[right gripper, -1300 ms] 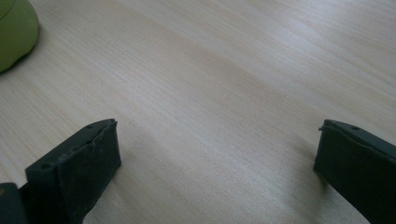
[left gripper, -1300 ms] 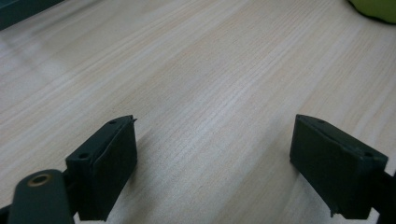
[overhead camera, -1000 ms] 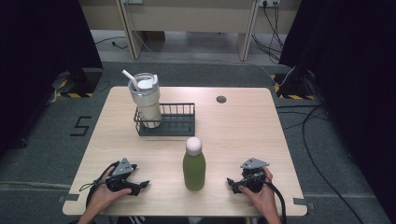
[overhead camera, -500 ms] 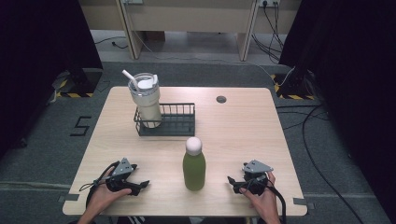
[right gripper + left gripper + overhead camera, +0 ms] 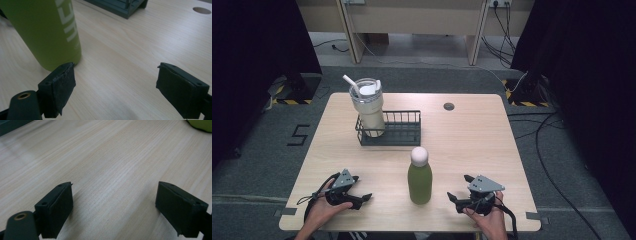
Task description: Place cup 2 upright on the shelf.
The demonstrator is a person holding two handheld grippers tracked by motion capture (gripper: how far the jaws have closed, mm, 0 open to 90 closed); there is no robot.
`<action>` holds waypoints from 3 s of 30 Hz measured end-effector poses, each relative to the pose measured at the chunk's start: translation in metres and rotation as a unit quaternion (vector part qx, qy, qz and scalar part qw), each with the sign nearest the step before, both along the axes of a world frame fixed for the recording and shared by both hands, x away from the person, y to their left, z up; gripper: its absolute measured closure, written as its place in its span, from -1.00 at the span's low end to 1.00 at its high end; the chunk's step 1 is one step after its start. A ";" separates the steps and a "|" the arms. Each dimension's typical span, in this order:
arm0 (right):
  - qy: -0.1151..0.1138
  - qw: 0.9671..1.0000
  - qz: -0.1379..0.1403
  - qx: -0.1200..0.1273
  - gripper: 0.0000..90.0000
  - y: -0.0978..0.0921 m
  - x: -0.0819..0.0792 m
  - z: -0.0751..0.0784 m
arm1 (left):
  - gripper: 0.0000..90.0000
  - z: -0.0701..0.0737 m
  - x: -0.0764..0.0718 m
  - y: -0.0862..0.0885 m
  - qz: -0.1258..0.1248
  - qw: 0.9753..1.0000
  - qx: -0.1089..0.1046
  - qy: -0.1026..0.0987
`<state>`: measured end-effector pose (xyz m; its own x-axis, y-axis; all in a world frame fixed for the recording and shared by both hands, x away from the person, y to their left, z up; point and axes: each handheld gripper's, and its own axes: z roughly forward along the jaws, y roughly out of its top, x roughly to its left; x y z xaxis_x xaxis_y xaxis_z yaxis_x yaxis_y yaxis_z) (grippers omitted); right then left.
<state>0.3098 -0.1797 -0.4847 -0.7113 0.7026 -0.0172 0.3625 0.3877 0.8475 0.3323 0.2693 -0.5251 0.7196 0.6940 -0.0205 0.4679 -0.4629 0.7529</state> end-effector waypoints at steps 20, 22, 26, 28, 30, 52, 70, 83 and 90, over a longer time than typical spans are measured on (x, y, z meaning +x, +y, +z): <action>-0.047 0.995 0.071 0.046 -0.66 0.033 -0.012 0.013 | -0.69 0.000 0.000 0.000 -0.001 1.000 0.000 0.000; -0.047 0.995 0.077 0.045 -0.66 0.037 -0.012 0.012 | -0.69 0.000 0.000 0.000 -0.001 1.000 0.000 0.000; -0.046 0.994 0.089 0.048 -0.66 0.046 -0.011 0.010 | -0.69 0.000 0.000 0.000 -0.001 1.000 0.000 0.000; -0.046 0.993 0.093 0.052 -0.66 0.049 -0.010 0.008 | -0.69 0.000 0.000 0.000 -0.001 1.000 0.000 0.000; -0.045 0.993 0.094 0.055 -0.67 0.050 -0.009 0.008 | -0.69 0.000 0.000 0.000 -0.001 1.000 0.000 0.000; -0.051 0.987 0.133 0.070 -0.66 0.081 0.005 -0.005 | -0.70 0.000 0.001 0.000 -0.003 1.000 0.000 0.001; -0.061 0.984 0.143 0.085 -0.56 0.093 0.017 -0.013 | -0.70 0.000 0.001 0.000 -0.003 1.000 0.001 0.000; -0.069 0.982 0.146 0.096 -0.54 0.097 0.020 -0.015 | -0.70 0.000 0.001 0.000 -0.004 1.000 0.001 0.001; -0.084 0.982 0.141 0.090 -0.53 0.097 0.023 -0.002 | -0.70 0.000 0.001 0.000 -0.003 1.000 0.000 0.000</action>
<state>0.3329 -0.0831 -0.4866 -0.8763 0.4797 -0.0450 0.1106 0.2910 0.9503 0.3331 0.2694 -0.5250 0.7242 0.6893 -0.0203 0.4652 -0.4666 0.7523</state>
